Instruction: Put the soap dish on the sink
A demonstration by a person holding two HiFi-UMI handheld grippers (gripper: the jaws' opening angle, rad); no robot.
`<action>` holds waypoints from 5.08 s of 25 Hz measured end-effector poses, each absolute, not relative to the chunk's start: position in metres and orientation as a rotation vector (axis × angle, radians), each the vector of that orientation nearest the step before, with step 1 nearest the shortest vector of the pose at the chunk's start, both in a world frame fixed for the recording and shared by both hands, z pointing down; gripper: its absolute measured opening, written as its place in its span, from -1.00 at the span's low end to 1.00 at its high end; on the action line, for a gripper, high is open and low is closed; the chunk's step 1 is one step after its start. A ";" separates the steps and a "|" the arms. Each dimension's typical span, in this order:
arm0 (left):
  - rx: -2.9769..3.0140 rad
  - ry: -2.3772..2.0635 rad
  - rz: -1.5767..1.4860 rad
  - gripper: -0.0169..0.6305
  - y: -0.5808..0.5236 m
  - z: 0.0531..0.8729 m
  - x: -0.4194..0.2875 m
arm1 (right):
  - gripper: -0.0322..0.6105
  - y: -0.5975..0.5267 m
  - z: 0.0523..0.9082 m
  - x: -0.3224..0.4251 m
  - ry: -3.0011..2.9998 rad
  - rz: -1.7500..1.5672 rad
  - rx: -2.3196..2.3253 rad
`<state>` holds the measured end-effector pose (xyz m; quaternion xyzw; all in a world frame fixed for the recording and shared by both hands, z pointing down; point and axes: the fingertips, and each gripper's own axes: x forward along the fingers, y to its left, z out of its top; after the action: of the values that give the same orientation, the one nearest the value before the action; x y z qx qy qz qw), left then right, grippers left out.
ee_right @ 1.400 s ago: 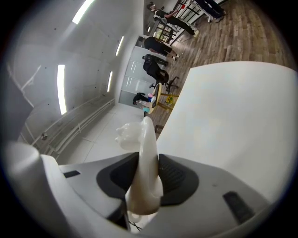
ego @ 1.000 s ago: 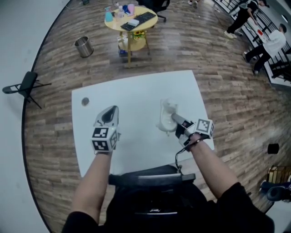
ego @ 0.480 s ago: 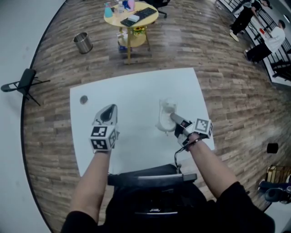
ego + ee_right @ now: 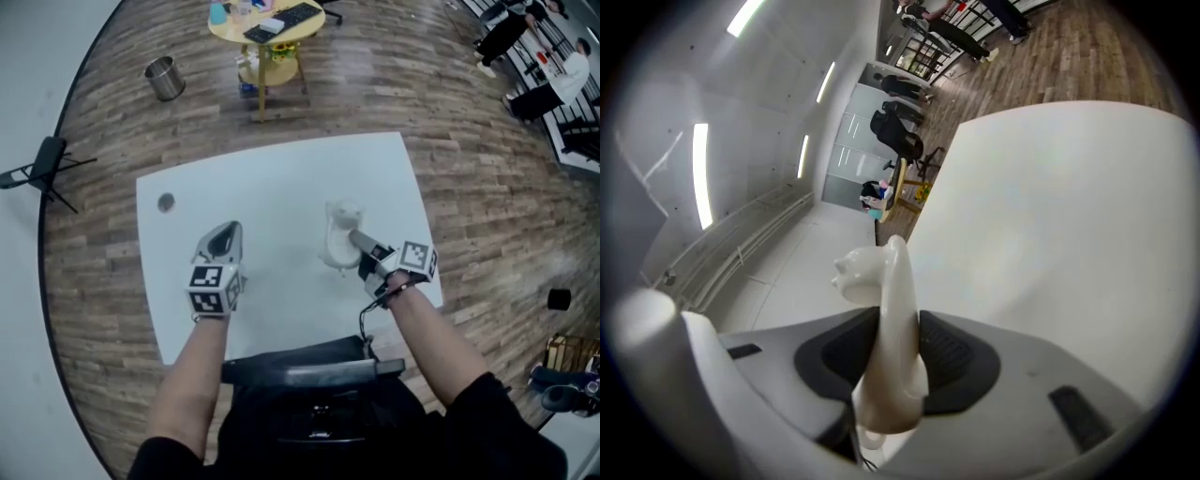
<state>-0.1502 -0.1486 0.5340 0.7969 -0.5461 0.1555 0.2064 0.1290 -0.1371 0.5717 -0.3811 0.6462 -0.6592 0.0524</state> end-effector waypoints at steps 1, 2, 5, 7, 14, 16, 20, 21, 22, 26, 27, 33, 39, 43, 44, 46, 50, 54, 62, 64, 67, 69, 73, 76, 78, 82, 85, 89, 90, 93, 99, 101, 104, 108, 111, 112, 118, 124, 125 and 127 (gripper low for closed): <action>2.215 -1.517 0.435 -0.92 -0.149 0.537 -0.150 | -0.48 -0.138 0.574 0.129 1.966 -2.007 -1.162; 2.210 -1.514 0.438 -0.92 -0.149 0.539 -0.150 | -0.48 -0.139 0.576 0.129 1.966 -2.011 -1.162; 2.205 -1.504 0.455 -0.92 -0.148 0.547 -0.150 | -0.48 -0.140 0.580 0.126 1.956 -2.022 -1.158; 2.202 -1.495 0.459 -0.92 -0.147 0.552 -0.149 | -0.48 -0.138 0.584 0.126 1.954 -2.027 -1.170; 2.191 -1.477 0.480 -0.92 -0.147 0.562 -0.148 | -0.48 -0.140 0.589 0.126 1.942 -2.043 -1.185; 2.191 -1.471 0.487 -0.92 -0.146 0.565 -0.147 | -0.48 -0.140 0.591 0.128 1.940 -2.046 -1.187; 2.171 -1.467 0.492 -0.92 -0.144 0.573 -0.147 | -0.48 -0.139 0.598 0.130 1.932 -2.055 -1.196; 2.167 -1.462 0.493 -0.92 -0.144 0.575 -0.148 | -0.48 -0.140 0.600 0.129 1.930 -2.061 -1.200; 2.166 -1.458 0.495 -0.92 -0.145 0.577 -0.148 | -0.48 -0.140 0.601 0.128 1.930 -2.066 -1.204; 2.168 -1.452 0.498 -0.92 -0.147 0.583 -0.150 | -0.48 -0.144 0.608 0.123 1.933 -2.074 -1.210; 2.165 -1.451 0.502 -0.92 -0.147 0.585 -0.150 | -0.48 -0.145 0.609 0.122 1.932 -2.076 -1.209; 2.152 -1.446 0.512 -0.92 -0.151 0.591 -0.151 | -0.48 -0.148 0.615 0.119 1.920 -2.090 -1.204; 2.142 -1.429 0.522 -0.92 -0.151 0.601 -0.154 | -0.48 -0.149 0.623 0.117 1.910 -2.102 -1.222; 2.138 -1.422 0.534 -0.92 -0.150 0.608 -0.154 | -0.48 -0.147 0.630 0.118 1.909 -2.111 -1.221; 2.136 -1.420 0.537 -0.92 -0.150 0.609 -0.154 | -0.48 -0.148 0.631 0.119 1.908 -2.114 -1.223; 2.134 -1.418 0.542 -0.92 -0.152 0.610 -0.154 | -0.48 -0.150 0.631 0.120 1.904 -2.117 -1.226; 2.119 -1.410 0.559 -0.92 -0.151 0.613 -0.156 | -0.48 -0.150 0.633 0.118 1.902 -2.130 -1.225; 2.124 -1.407 0.554 -0.92 -0.153 0.616 -0.157 | -0.48 -0.150 0.639 0.118 1.901 -2.137 -1.238; 2.128 -1.397 0.572 -0.92 -0.153 0.619 -0.154 | -0.48 -0.149 0.643 0.118 1.895 -2.163 -1.229; 2.132 -1.400 0.566 -0.92 -0.154 0.618 -0.153 | -0.48 -0.148 0.645 0.119 1.892 -2.172 -1.224; 2.132 -1.397 0.570 -0.92 -0.153 0.617 -0.151 | -0.48 -0.148 0.649 0.120 1.905 -2.172 -1.232; 2.126 -1.396 0.579 -0.92 -0.152 0.618 -0.151 | -0.48 -0.147 0.652 0.120 1.918 -2.179 -1.241; 2.122 -1.389 0.595 -0.92 -0.150 0.616 -0.150 | -0.48 -0.147 0.656 0.121 1.947 -2.179 -1.237; 2.122 -1.390 0.606 -0.92 -0.147 0.616 -0.151 | -0.48 -0.146 0.660 0.120 1.937 -2.187 -1.254; 2.120 -1.392 0.610 -0.92 -0.147 0.616 -0.150 | -0.48 -0.146 0.661 0.121 1.927 -2.193 -1.264; 2.121 -1.387 0.617 -0.92 -0.145 0.617 -0.150 | -0.48 -0.144 0.664 0.121 1.928 -2.197 -1.258; 2.113 -1.391 0.613 -0.92 -0.144 0.618 -0.151 | -0.48 -0.144 0.664 0.120 1.935 -2.204 -1.251; 2.115 -1.383 0.623 -0.92 -0.137 0.620 -0.147 | -0.48 -0.142 0.667 0.122 1.880 -2.229 -1.250; 2.116 -1.381 0.624 -0.92 -0.136 0.620 -0.146 | -0.48 -0.142 0.668 0.123 1.873 -2.231 -1.252; 2.109 -1.378 0.622 -0.92 -0.135 0.621 -0.147 | -0.48 -0.143 0.671 0.126 1.889 -2.228 -1.261; 2.114 -1.381 0.622 -0.92 -0.130 0.623 -0.150 | -0.48 -0.138 0.677 0.128 1.837 -2.245 -1.284; 2.110 -1.381 0.620 -0.92 -0.129 0.624 -0.150 | -0.48 -0.138 0.679 0.129 1.828 -2.247 -1.300; 2.112 -1.381 0.619 -0.92 -0.127 0.623 -0.148 | -0.47 -0.137 0.681 0.133 1.825 -2.246 -1.316; 2.110 -1.388 0.616 -0.92 -0.126 0.624 -0.148 | -0.46 -0.137 0.682 0.132 1.844 -2.255 -1.302; 2.108 -1.386 0.623 -0.92 -0.124 0.624 -0.149 | -0.33 -0.136 0.682 0.130 1.888 -2.273 -1.301; 2.109 -1.384 0.626 -0.92 -0.124 0.624 -0.150 | -0.22 -0.136 0.683 0.130 1.900 -2.280 -1.305; 2.113 -1.387 0.618 -0.92 -0.127 0.619 -0.149 | -0.14 -0.138 0.680 0.134 1.940 -2.257 -1.336; 2.120 -1.396 0.611 -0.92 -0.126 0.618 -0.149 | -0.14 -0.137 0.671 0.136 1.984 -2.215 -1.353; 2.119 -1.397 0.612 -0.92 -0.124 0.618 -0.149 | -0.14 -0.137 0.671 0.136 1.989 -2.207 -1.359; 2.121 -1.396 0.611 -0.92 -0.121 0.617 -0.149 | -0.14 -0.135 0.670 0.138 1.982 -2.196 -1.378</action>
<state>-0.1491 -0.1215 0.6171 0.7838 -0.5158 0.2256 0.2621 0.1377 -0.1355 0.6704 -0.4213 0.6063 -0.6717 -0.0610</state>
